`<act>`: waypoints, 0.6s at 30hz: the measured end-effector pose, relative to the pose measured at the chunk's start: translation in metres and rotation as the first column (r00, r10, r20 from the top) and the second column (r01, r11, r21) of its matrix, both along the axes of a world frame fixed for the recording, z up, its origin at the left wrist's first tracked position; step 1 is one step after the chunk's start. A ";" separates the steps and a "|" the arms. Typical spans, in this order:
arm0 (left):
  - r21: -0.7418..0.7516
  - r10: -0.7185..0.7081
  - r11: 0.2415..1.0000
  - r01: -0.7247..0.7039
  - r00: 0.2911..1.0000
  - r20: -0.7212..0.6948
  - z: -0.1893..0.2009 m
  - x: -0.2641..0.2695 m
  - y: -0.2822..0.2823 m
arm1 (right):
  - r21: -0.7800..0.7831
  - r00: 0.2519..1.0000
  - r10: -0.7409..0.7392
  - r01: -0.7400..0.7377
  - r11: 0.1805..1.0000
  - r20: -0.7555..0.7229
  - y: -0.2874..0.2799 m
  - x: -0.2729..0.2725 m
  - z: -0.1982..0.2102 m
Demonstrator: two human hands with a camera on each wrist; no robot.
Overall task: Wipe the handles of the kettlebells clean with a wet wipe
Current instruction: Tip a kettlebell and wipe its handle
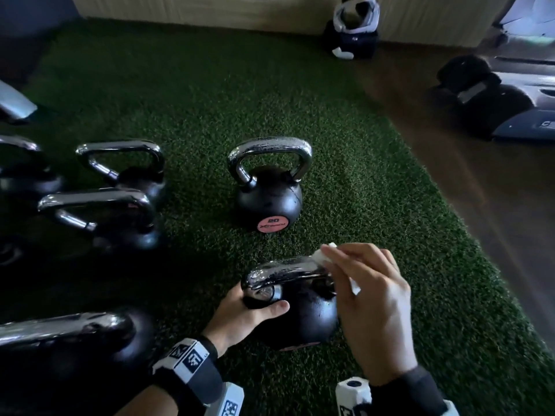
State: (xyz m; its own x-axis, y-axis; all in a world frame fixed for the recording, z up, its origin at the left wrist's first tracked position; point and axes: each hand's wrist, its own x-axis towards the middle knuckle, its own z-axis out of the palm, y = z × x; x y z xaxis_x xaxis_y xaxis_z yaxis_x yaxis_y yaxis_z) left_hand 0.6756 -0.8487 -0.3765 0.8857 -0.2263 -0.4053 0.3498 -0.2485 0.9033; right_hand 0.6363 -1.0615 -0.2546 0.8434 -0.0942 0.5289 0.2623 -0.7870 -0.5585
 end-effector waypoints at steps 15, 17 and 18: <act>-0.032 -0.051 0.998 0.053 0.996 0.070 0.009 0.002 -0.001 | 0.313 0.980 -0.137 0.176 0.933 -0.143 -0.029 0.007 -0.017; -0.032 -0.050 0.998 0.052 0.997 0.066 0.010 0.003 -0.001 | 0.301 0.985 -0.130 0.160 0.940 -0.116 -0.027 0.000 -0.019; -0.030 -0.050 0.998 0.052 0.997 0.058 0.010 0.003 -0.001 | 0.310 0.983 -0.138 0.169 0.936 -0.118 -0.028 -0.003 -0.022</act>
State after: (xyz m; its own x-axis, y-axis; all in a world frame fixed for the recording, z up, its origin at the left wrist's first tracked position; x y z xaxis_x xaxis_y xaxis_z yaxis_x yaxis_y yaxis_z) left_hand 0.6785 -0.8495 -0.3665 0.8944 -0.2834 -0.3461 0.2848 -0.2359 0.9291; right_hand 0.6336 -1.0898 -0.2767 0.8492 -0.3768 0.3699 0.0872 -0.5909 -0.8020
